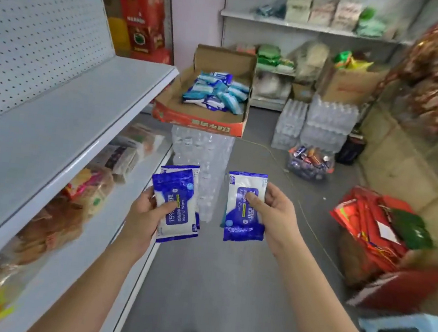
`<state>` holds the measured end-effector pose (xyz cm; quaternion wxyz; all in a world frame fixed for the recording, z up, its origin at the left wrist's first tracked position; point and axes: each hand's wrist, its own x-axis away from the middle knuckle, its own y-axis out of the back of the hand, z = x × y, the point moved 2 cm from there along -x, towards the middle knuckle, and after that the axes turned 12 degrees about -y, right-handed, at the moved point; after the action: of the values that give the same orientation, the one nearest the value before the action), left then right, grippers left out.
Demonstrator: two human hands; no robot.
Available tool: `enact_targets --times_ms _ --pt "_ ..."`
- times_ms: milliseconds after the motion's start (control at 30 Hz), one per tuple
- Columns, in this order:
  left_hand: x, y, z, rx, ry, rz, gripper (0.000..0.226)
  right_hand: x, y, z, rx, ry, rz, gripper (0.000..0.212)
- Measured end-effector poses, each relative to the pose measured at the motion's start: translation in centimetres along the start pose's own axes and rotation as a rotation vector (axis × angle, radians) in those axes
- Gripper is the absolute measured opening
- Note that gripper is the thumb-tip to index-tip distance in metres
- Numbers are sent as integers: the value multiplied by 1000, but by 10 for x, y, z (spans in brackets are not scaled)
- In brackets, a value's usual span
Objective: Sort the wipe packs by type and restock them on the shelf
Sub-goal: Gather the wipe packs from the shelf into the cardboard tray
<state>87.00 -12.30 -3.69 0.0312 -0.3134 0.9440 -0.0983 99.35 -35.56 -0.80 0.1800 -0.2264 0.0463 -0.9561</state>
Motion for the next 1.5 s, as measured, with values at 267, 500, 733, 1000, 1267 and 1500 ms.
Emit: enact_targets --times_ms 267,500,733,1000,1267,1500 --pt "-151 -69 17 -26 76 15 32 -120 27 81 -9 -9 -126 41" --pt "-263 -131 30 -8 72 -6 31 -243 46 125 32 -62 -142 49" --pt "-393 -200 60 -29 90 -138 27 -402 73 186 43 -102 -34 38" --pt "-510 -254 67 -100 133 -363 21 -575 77 264 284 -199 76 53" --pt "-620 -254 104 -63 108 -513 22 -726 13 300 512 -237 270 56" --pt "-722 -279 146 42 138 -536 27 -846 -18 340 598 -253 341 42"
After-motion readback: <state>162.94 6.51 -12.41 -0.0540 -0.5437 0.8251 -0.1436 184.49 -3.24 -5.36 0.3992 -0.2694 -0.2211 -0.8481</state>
